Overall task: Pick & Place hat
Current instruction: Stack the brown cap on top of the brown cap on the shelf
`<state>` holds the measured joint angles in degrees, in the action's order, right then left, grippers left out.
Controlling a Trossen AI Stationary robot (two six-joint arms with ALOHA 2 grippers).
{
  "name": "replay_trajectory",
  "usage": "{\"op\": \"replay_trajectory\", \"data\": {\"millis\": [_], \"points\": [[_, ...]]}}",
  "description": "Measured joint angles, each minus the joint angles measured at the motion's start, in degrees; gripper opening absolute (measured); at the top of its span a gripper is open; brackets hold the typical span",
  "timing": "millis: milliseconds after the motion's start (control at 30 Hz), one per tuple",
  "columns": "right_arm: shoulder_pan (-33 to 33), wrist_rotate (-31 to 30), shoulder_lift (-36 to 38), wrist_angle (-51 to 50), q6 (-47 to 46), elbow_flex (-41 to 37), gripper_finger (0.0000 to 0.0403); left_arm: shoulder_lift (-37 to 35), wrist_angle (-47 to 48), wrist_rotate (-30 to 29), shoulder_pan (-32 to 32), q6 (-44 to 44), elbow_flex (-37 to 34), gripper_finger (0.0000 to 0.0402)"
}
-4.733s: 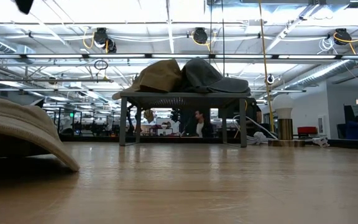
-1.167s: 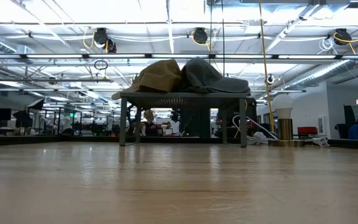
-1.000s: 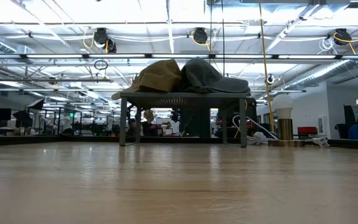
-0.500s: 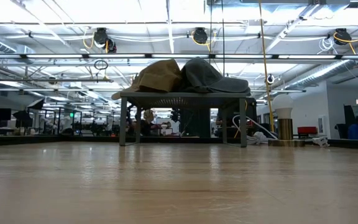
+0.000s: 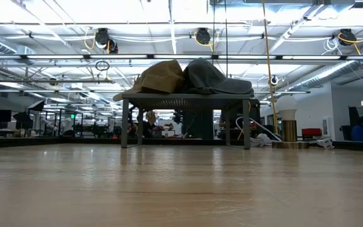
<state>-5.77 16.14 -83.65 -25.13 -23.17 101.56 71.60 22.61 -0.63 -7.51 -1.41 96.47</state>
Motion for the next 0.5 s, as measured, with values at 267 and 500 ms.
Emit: {"op": "replay_trajectory", "data": {"millis": [267, 500], "points": [[1.76, -8.71, 0.04, -0.55, 1.9, 0.0, 0.0291, 1.21, -1.86, 0.01, -1.11, 0.42, 0.0, 0.0049], [1.76, -8.44, 0.39, -1.75, 1.54, 0.02, 0.0197, 1.18, -4.57, 0.01, -1.11, 0.25, 0.0, 0.0049]]}}
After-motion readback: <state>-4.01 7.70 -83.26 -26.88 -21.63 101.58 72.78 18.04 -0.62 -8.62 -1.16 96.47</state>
